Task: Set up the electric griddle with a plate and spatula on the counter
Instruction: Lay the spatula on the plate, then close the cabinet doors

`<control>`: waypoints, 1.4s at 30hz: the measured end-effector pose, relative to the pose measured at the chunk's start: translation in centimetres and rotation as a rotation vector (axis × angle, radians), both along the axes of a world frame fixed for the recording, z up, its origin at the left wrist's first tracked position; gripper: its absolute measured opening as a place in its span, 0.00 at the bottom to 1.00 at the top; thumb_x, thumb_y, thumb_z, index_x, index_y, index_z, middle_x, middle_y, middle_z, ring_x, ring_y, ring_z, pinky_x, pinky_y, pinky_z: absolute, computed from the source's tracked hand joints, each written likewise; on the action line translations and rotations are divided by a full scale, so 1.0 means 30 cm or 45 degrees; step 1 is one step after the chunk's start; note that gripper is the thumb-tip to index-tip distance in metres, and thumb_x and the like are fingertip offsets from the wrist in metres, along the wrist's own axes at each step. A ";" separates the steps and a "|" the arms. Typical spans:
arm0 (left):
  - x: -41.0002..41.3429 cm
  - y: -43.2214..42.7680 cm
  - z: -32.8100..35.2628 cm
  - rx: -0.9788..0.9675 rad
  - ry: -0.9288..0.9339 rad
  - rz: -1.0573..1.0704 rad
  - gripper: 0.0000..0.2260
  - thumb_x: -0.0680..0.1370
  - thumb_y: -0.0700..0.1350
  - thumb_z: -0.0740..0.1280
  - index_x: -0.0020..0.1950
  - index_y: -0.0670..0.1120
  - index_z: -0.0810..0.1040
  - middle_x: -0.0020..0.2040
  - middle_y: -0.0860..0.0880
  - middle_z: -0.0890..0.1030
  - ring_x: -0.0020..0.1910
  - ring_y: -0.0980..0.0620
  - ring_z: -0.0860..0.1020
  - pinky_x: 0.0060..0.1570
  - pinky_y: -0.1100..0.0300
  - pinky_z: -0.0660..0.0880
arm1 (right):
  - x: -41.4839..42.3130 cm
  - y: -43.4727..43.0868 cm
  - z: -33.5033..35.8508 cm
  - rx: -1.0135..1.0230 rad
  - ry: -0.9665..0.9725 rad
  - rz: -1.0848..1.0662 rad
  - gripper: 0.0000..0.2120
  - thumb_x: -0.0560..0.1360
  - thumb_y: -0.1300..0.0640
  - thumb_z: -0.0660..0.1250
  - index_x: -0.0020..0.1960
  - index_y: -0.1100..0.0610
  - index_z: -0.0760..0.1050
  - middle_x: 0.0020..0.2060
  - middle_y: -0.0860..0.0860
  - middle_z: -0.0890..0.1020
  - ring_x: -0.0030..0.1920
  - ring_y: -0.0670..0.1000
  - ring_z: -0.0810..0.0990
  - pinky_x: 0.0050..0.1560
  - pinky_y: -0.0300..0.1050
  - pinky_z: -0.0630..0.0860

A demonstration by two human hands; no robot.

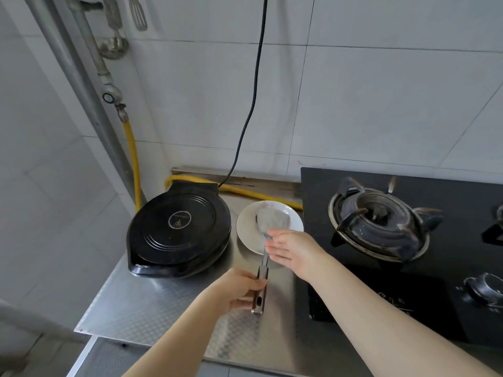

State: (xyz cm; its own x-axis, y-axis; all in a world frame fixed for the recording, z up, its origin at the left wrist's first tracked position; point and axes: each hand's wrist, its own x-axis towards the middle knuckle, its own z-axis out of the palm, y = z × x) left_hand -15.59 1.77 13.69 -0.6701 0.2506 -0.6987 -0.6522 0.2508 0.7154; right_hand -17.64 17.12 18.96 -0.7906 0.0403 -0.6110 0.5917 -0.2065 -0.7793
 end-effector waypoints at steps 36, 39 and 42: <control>0.574 -1.209 -0.112 -0.762 0.534 0.161 0.12 0.75 0.44 0.69 0.57 0.45 0.78 0.53 0.47 0.81 0.51 0.47 0.80 0.54 0.56 0.74 | 0.557 -1.112 -0.200 0.390 0.075 0.488 0.13 0.73 0.68 0.59 0.42 0.56 0.79 0.42 0.56 0.84 0.41 0.50 0.80 0.49 0.45 0.79; 0.634 -1.269 -0.200 -0.755 0.392 0.094 0.16 0.76 0.45 0.68 0.62 0.44 0.75 0.58 0.44 0.79 0.54 0.46 0.78 0.57 0.54 0.73 | 0.605 -1.198 -0.248 0.424 0.019 0.571 0.11 0.73 0.67 0.60 0.44 0.55 0.79 0.41 0.54 0.83 0.41 0.50 0.80 0.47 0.43 0.78; 0.688 -1.287 -0.264 -0.757 0.238 0.054 0.20 0.76 0.50 0.67 0.66 0.46 0.71 0.62 0.45 0.77 0.56 0.47 0.77 0.56 0.57 0.72 | 0.655 -1.253 -0.294 0.469 -0.042 0.626 0.11 0.74 0.67 0.61 0.48 0.57 0.80 0.43 0.55 0.83 0.41 0.50 0.79 0.44 0.41 0.77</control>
State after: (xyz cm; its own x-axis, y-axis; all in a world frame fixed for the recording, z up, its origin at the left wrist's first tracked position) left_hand 5.04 -36.82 5.78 -0.7953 -0.1745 -0.5806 -0.5475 0.6179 0.5643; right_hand 2.02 -20.48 10.15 -0.7511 -0.1106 -0.6508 0.5744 0.3763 -0.7270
